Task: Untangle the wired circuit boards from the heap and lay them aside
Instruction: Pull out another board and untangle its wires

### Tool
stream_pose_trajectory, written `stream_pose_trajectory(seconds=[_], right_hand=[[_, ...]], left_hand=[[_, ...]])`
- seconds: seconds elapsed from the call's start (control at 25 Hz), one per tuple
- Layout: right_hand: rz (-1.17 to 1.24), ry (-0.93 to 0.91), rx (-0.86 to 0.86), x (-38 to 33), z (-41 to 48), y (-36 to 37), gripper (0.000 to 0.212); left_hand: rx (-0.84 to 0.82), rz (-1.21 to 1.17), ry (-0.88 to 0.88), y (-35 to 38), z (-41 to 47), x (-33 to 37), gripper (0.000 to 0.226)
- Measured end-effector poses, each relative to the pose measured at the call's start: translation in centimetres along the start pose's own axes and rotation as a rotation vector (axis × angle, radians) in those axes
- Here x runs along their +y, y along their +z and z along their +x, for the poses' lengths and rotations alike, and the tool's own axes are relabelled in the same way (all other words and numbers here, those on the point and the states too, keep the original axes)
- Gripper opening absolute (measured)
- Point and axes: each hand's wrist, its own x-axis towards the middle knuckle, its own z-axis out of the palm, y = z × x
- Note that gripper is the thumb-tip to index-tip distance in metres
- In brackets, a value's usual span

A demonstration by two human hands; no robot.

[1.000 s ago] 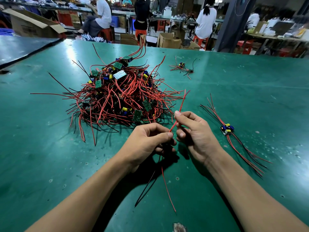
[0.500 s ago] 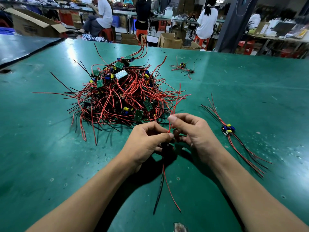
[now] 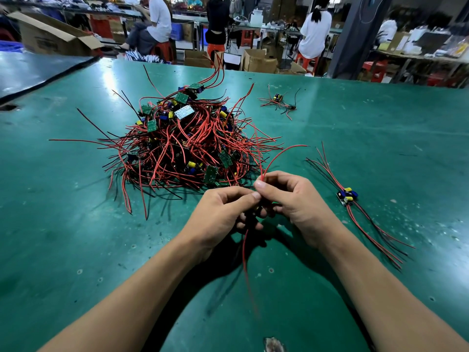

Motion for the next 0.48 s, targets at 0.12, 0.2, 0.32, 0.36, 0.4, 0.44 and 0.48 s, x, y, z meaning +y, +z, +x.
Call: stream_pose_trajectory(seconds=[0.12,0.2,0.32,0.36,0.4,0.44,0.48], right_hand=[[0.035,0.029,0.014,0.1,0.0,0.2,0.01],[0.054,0.042,0.018,0.3,0.1,0.3,0.012],[0.03,0.022,0.038,0.2,0.1,0.5,0.014],[0.059,0.034,0.046,0.3,0.2,0.7,0.018],[0.102,0.06,0.055,0.5,0.2,1.0,0.022],[0.142,0.082,0.065,0.6,0.2,1.2,0.026],[0.163,0.094,0.077,0.7,0.1,1.4,0.03]], left_hand=[[0.0,-0.04,-0.018,0.0,0.0,-0.2,0.018],[0.021,0.014,0.012,0.0,0.0,-0.4,0.013],[0.105,0.108,0.083,0.2,0.0,-0.6,0.01],[0.131,0.154,0.109,0.3,0.1,-0.6,0.011],[0.149,0.201,0.13,0.3,0.1,-0.7,0.012],[0.157,0.234,0.139,0.3,0.2,-0.7,0.013],[0.16,0.251,0.137,0.4,0.2,-0.7,0.014]])
